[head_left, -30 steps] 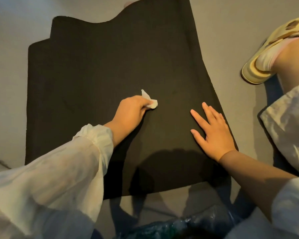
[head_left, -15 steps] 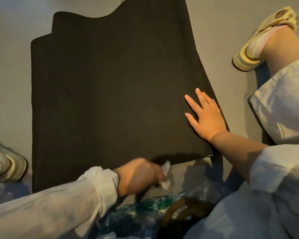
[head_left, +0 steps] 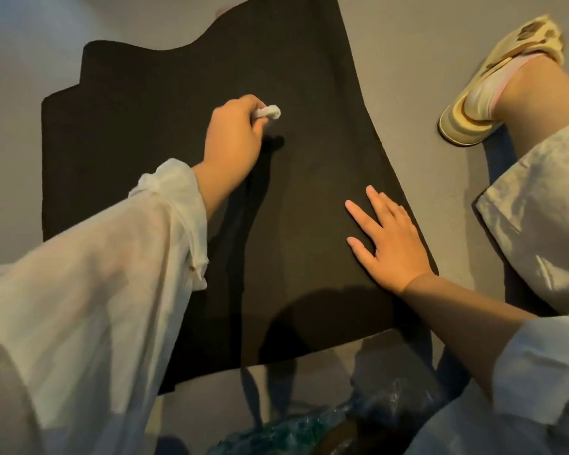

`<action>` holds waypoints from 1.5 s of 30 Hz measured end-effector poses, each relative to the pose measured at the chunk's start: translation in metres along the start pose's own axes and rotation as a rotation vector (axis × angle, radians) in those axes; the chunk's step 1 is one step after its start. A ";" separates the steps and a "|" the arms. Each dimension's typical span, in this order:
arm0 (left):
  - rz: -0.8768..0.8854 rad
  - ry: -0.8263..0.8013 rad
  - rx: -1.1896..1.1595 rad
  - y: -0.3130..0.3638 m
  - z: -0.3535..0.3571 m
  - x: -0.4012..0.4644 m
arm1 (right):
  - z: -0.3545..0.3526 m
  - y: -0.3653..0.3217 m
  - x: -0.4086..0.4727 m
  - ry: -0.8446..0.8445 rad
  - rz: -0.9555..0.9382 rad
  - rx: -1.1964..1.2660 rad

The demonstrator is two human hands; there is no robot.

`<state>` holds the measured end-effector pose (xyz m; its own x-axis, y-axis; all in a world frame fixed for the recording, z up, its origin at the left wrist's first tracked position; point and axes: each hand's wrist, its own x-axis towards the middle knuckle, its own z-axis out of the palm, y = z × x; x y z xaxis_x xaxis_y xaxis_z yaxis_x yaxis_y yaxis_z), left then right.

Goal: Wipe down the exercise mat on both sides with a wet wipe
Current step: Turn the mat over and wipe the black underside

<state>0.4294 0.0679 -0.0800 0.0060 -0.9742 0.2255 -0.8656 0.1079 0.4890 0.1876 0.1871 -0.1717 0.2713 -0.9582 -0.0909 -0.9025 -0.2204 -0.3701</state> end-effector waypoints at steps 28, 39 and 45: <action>0.254 -0.451 -0.011 0.025 0.033 -0.164 | -0.008 -0.006 0.002 0.027 -0.234 -0.212; -0.035 -0.196 -0.346 0.041 0.016 -0.156 | -0.030 -0.038 -0.006 -0.033 -0.586 0.140; -0.099 -0.341 0.169 0.005 0.033 -0.159 | -0.045 -0.051 0.027 0.229 -0.372 0.197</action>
<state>0.4076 0.2168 -0.1415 -0.0490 -0.9912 -0.1228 -0.9396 0.0040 0.3423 0.2256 0.1637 -0.1135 0.4632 -0.8414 0.2785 -0.6717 -0.5382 -0.5091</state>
